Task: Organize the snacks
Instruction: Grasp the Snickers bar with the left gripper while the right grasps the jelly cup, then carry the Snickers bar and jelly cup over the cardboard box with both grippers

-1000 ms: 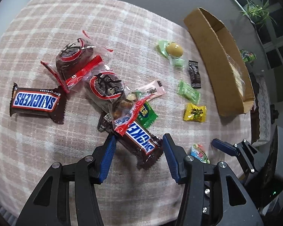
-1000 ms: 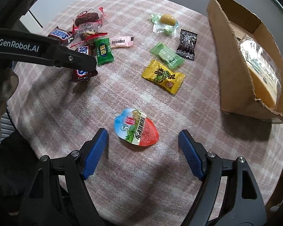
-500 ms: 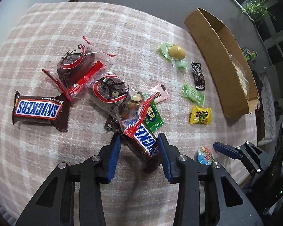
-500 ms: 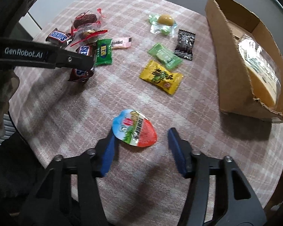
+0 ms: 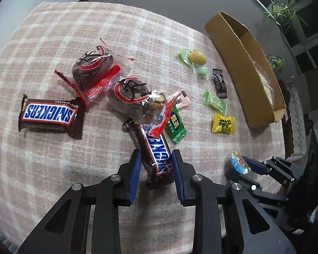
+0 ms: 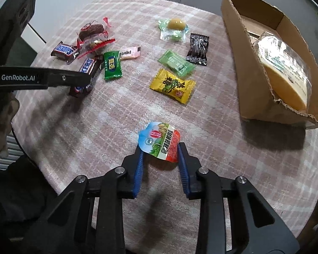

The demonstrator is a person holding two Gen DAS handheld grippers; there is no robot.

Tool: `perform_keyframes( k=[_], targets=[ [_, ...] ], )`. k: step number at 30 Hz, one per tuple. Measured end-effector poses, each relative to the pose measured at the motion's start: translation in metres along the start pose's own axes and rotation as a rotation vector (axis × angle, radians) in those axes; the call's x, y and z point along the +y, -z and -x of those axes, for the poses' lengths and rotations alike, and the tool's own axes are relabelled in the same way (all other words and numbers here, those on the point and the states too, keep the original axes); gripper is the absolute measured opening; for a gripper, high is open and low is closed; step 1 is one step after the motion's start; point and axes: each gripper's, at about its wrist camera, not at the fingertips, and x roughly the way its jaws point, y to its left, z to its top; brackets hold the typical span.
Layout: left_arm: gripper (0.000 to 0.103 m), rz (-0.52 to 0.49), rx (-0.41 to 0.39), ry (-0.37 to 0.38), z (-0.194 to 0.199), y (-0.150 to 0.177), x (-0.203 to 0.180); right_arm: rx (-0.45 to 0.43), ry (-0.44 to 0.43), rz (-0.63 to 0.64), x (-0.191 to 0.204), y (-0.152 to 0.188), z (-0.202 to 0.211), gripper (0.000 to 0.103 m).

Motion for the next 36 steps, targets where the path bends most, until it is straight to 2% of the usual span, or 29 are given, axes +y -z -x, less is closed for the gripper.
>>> perform_keyframes(
  k=[3, 7, 11, 13, 18, 29, 36],
  targets=[
    [0.027, -0.018, -0.005, -0.022, -0.001, -0.002, -0.001, 0.000, 0.002, -0.001, 0.002, 0.003, 0.002, 0.031],
    [0.036, -0.036, 0.014, -0.058, -0.007, -0.009, -0.007, -0.001, 0.002, -0.002, 0.003, 0.003, 0.003, 0.031],
    [0.036, -0.083, -0.020, -0.113, -0.010, -0.011, -0.014, -0.002, 0.001, -0.002, 0.004, 0.003, 0.002, 0.031],
    [0.032, -0.104, -0.032, -0.127, -0.010, -0.011, -0.016, -0.004, 0.001, -0.006, 0.003, 0.003, 0.003, 0.031],
    [0.028, -0.096, -0.040, -0.115, -0.005, -0.007, -0.011, -0.030, -0.013, -0.030, -0.001, 0.004, 0.011, 0.030],
    [0.027, -0.051, -0.035, -0.038, 0.016, 0.010, 0.000, -0.075, -0.024, -0.081, -0.016, 0.007, 0.033, 0.029],
    [0.027, -0.031, -0.071, 0.010, 0.051, 0.011, 0.008, -0.124, -0.025, -0.109, -0.025, -0.001, 0.053, 0.029]
  ],
)
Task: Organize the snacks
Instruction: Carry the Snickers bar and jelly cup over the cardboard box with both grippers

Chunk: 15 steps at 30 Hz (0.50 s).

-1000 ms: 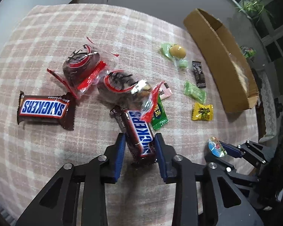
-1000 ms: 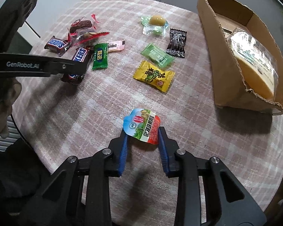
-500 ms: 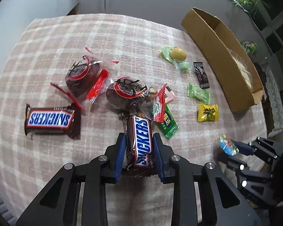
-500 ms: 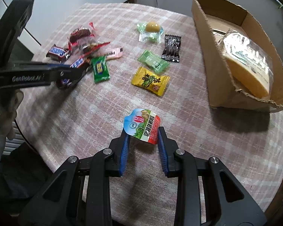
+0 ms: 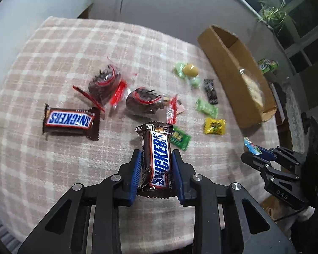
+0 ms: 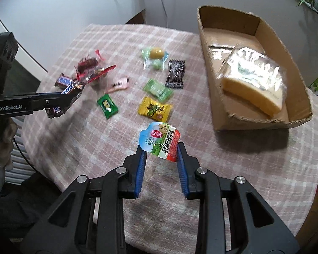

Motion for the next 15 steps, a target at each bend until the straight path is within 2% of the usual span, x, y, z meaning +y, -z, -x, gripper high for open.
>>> perform_keyframes(
  k=[6, 15],
  targets=[
    [0.027, -0.021, -0.040, 0.046, 0.013, -0.021, -0.025, -0.050, 0.003, -0.035, -0.011, -0.013, 0.019, 0.029],
    [0.027, -0.078, -0.068, 0.111, 0.000, -0.056, -0.070, -0.118, 0.039, -0.079, -0.041, -0.037, 0.043, 0.029]
  ],
)
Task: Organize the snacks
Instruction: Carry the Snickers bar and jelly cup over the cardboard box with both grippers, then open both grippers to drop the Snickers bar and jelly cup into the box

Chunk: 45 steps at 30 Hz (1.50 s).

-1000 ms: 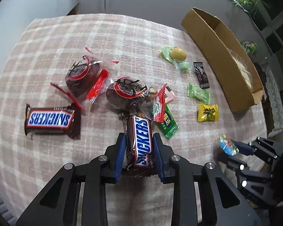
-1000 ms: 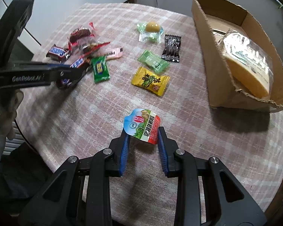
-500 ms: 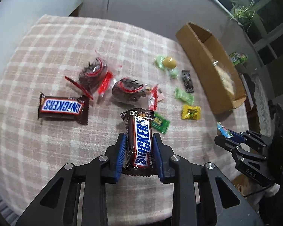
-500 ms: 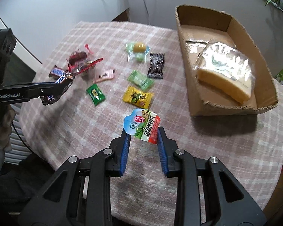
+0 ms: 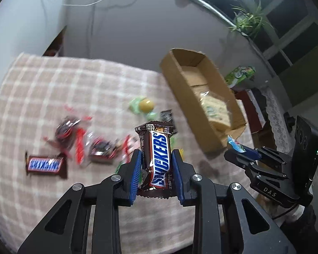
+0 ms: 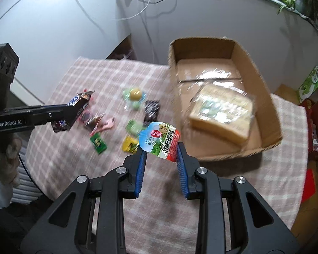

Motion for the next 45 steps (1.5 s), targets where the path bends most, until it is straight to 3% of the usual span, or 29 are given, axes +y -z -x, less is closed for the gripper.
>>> perform_keyframes(
  k=[9, 19, 37, 40, 43, 45],
  targets=[
    [0.027, -0.053, -0.022, 0.023, -0.020, -0.042, -0.029, -0.032, 0.045, -0.042, -0.042, -0.034, 0.001, 0.029],
    [0.027, -0.041, -0.017, 0.025, -0.056, -0.085, -0.044, -0.021, 0.071, -0.096, -0.085, -0.070, -0.023, 0.029],
    [0.027, -0.125, 0.045, -0.030, -0.121, -0.116, -0.075, 0.055, 0.067, -0.157, -0.116, -0.106, -0.089, 0.029],
    [0.027, -0.124, 0.049, -0.029, -0.125, -0.116, -0.077, 0.064, 0.065, -0.159, -0.118, -0.106, -0.094, 0.031],
    [0.028, -0.128, 0.062, -0.031, -0.128, -0.116, -0.077, 0.068, 0.078, -0.153, -0.117, -0.105, -0.096, 0.044],
    [0.028, -0.129, 0.067, -0.031, -0.129, -0.117, -0.077, 0.063, 0.080, -0.154, -0.117, -0.104, -0.094, 0.047]
  ],
)
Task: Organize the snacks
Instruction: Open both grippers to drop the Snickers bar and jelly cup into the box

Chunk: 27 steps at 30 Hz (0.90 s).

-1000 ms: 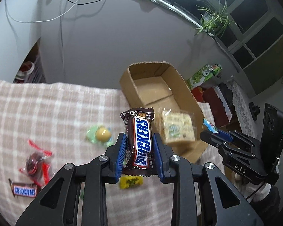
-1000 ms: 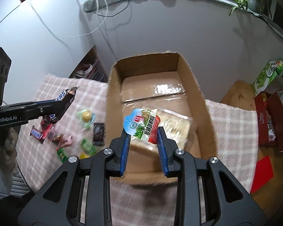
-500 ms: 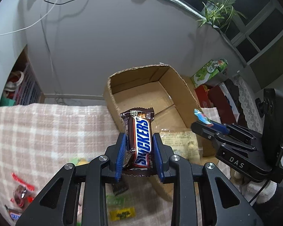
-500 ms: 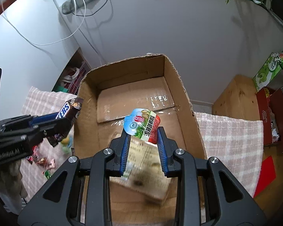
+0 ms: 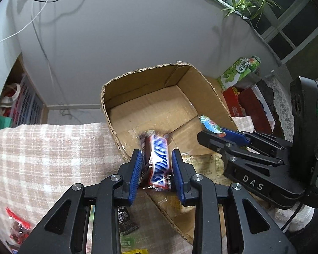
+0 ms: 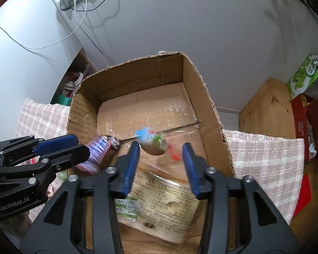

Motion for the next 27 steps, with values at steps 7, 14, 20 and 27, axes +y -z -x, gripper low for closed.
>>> perform_keyframes(
  k=[7, 14, 20, 27],
  targets=[
    [0.030, -0.011, -0.001, 0.000, 0.004, 0.001, -0.003, -0.011, 0.006, -0.004, 0.000, 0.001, 0.009, 0.048],
    [0.030, -0.010, -0.027, 0.005, 0.018, 0.002, -0.004, -0.029, 0.008, 0.010, 0.006, 0.005, 0.024, 0.048],
    [0.030, -0.009, -0.058, 0.004, 0.039, 0.007, 0.001, -0.062, -0.014, 0.027, 0.018, 0.014, 0.047, 0.048],
    [0.030, 0.010, -0.096, 0.003, 0.071, 0.021, 0.018, -0.115, -0.078, 0.062, 0.045, 0.038, 0.083, 0.058]
  ],
)
